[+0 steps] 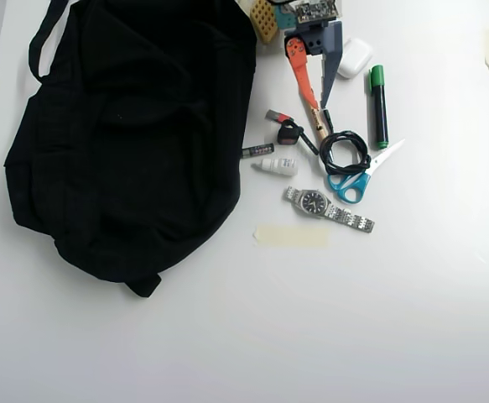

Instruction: Put the usbc cable into the black bag

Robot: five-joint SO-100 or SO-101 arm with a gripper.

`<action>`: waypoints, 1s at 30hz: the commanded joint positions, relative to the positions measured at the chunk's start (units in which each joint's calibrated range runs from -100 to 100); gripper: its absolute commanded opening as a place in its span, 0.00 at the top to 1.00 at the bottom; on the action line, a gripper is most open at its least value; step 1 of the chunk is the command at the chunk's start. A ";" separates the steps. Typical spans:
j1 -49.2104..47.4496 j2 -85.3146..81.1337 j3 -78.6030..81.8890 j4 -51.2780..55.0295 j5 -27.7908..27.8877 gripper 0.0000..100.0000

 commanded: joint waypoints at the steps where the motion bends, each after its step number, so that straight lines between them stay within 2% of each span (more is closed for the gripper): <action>1: -0.35 -0.51 -6.18 4.57 -1.99 0.98; 8: 0.25 4.81 -11.75 8.28 -3.09 0.98; 11: 0.25 13.44 -16.96 8.45 -3.20 0.98; 16: -0.35 33.35 -28.82 8.97 -7.13 0.98; 21: -2.37 51.86 -40.86 10.26 -12.32 0.98; 30: -8.13 68.29 -54.97 14.13 -28.21 0.98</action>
